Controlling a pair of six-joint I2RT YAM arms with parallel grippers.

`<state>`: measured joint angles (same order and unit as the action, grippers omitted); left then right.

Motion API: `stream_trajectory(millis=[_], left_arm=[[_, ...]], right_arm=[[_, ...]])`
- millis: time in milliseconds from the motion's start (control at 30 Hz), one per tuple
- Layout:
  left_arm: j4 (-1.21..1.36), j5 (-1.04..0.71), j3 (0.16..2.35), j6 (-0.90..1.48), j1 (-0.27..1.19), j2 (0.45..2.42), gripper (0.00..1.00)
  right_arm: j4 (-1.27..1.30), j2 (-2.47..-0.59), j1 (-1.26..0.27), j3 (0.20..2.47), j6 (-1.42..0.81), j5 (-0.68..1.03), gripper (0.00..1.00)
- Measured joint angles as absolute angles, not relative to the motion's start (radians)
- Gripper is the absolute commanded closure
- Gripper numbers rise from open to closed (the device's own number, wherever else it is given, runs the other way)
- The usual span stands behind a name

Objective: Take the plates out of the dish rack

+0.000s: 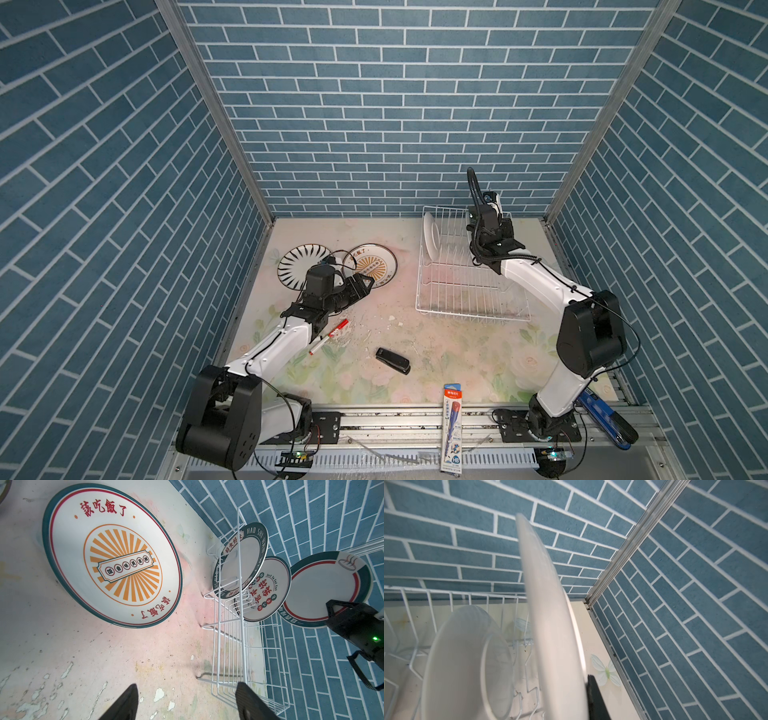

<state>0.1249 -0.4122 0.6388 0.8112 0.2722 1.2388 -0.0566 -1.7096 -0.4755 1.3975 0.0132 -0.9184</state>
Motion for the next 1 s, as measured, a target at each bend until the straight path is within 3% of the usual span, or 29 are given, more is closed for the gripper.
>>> stream_trajectory(millis=[267, 600, 1000], left_arm=[[0.125, -0.411, 0.639, 0.812, 0.272, 1.23, 0.24], [0.125, -0.411, 0.629, 0.812, 0.272, 1.208, 0.24], [0.142, -0.411, 0.623, 0.819, 0.272, 1.208, 0.24]], right_arm=[[0.03, -1.552, -0.502, 1.312, 0.031, -0.884, 1.0], [0.023, -1.372, -0.511, 1.24, -0.037, -0.708, 1.0], [-0.064, -1.329, -0.51, 1.238, -0.194, -0.504, 1.0]])
